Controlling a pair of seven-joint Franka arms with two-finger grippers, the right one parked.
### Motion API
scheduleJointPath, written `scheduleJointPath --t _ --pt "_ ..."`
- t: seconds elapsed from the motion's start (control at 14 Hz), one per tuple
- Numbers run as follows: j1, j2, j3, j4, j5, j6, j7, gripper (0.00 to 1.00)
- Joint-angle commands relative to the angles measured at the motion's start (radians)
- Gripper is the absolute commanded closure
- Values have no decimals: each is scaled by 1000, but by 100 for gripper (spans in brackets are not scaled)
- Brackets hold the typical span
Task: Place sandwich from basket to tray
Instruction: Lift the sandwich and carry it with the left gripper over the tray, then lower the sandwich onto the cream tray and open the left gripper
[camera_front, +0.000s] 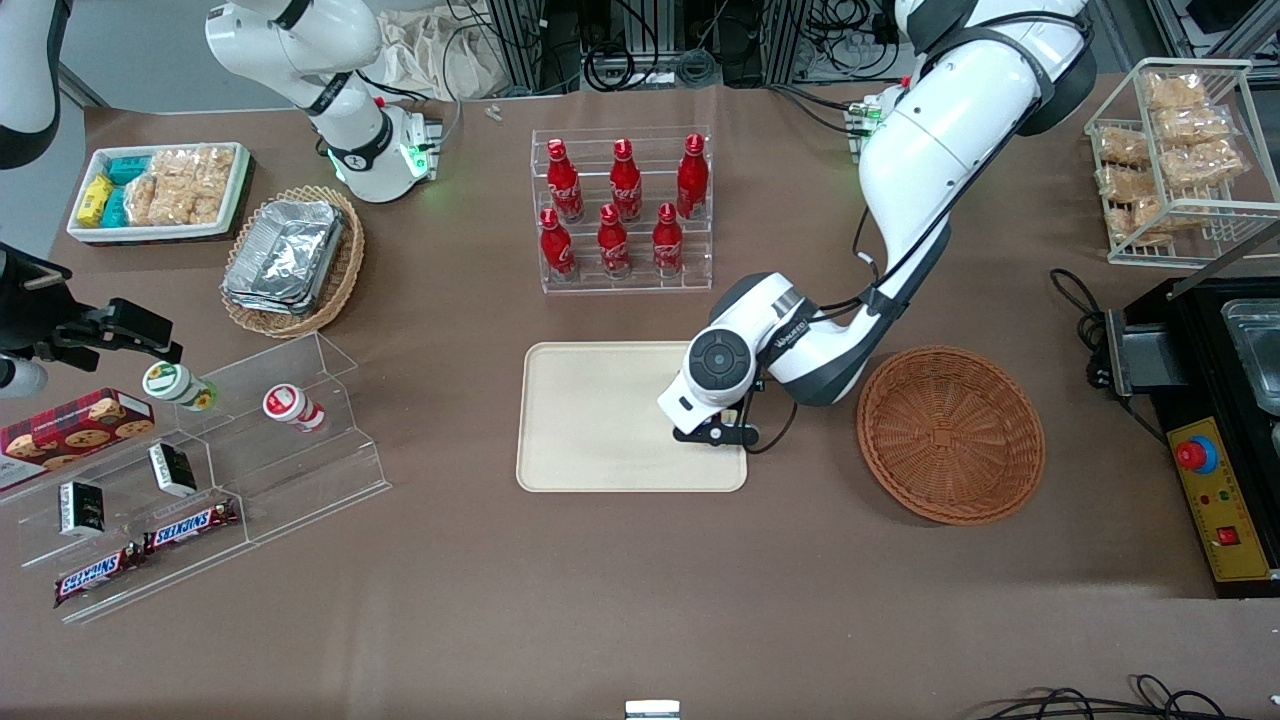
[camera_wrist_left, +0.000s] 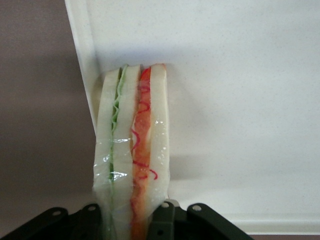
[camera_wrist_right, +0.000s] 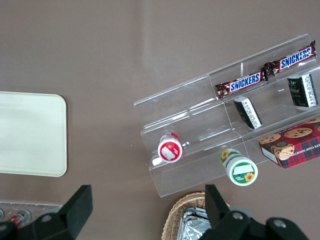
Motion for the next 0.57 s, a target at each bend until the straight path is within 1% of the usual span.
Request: scheduleJointPath --t 0.0,0.14,0.29,0.5 --pt "-2 -16 11 21 15 -21 -24 0" --pt "1 -37 12 37 17 -38 -27 0" --pt "7 -82 12 49 17 -96 -29 0" --pt "99 -190 9 40 0 -173 -16 0"
